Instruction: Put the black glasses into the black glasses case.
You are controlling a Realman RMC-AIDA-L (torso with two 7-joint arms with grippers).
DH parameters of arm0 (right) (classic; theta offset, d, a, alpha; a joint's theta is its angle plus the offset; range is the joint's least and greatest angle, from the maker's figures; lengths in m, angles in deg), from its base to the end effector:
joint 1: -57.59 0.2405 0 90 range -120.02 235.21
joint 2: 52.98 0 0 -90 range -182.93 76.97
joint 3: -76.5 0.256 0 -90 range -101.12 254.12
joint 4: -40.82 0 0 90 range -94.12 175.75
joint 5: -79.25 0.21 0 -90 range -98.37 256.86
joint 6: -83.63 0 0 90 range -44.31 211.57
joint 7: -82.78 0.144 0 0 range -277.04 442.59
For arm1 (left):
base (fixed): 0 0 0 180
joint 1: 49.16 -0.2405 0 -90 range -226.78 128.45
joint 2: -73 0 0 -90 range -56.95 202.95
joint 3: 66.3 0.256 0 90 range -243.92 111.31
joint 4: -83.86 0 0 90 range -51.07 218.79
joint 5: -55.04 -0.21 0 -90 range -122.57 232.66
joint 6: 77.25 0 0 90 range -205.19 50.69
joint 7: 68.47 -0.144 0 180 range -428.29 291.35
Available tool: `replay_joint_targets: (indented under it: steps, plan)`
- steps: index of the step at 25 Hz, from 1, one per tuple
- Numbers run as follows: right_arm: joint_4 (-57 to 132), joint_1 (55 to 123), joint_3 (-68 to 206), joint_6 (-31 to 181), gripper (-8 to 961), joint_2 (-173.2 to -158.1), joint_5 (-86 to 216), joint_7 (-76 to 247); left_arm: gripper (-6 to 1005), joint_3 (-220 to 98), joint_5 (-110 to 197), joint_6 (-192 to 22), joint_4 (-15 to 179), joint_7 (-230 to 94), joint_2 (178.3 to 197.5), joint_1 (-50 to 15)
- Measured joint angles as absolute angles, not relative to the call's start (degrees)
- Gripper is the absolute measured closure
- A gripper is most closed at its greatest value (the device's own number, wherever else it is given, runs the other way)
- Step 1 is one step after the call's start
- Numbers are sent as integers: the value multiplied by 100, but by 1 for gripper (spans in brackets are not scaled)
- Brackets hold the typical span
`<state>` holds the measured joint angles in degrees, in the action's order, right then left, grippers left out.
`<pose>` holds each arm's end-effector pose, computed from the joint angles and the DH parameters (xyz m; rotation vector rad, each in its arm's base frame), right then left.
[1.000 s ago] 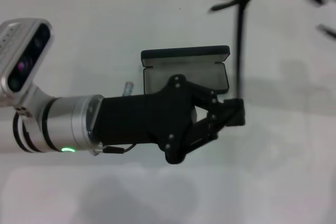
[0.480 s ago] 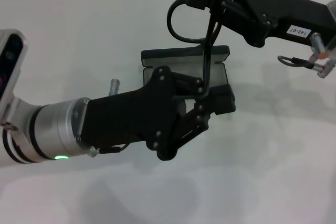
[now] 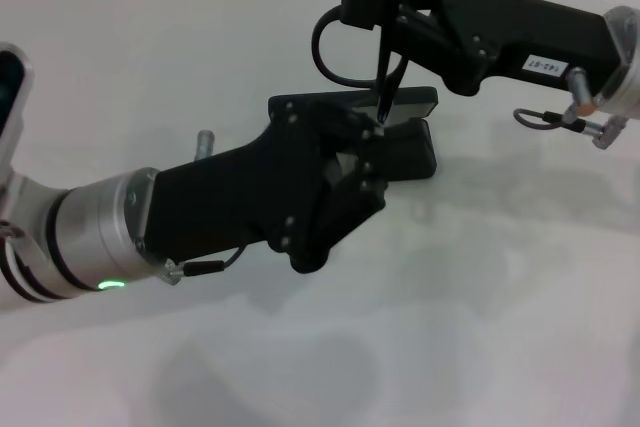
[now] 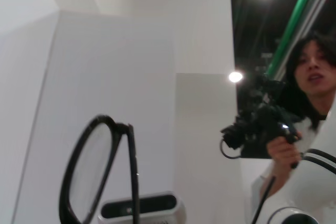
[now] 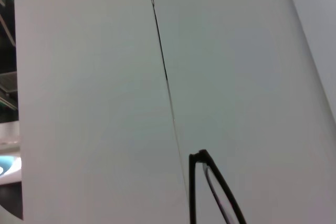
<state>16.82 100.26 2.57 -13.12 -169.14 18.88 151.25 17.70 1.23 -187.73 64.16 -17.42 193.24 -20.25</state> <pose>0.1240 0.3481 -0.0091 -2.7215 0.1742 1.5544 -0.1777 0.2575 -0.0325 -2.5789 -0.0750 -1.7832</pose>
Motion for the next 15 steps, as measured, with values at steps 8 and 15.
replay_joint_targets:
  steps: [8, 15]
  plan:
    - [1651, 10096, -82, -1039, 844, -16917, 1910, 15124, 934, 1750, 688, -18688, 6786, -1788, 19320, -2076]
    - [1627, 10108, -167, -966, 844, -16917, 1903, 15124, 933, 1754, 749, -18679, 6790, -1793, 19315, -2103]
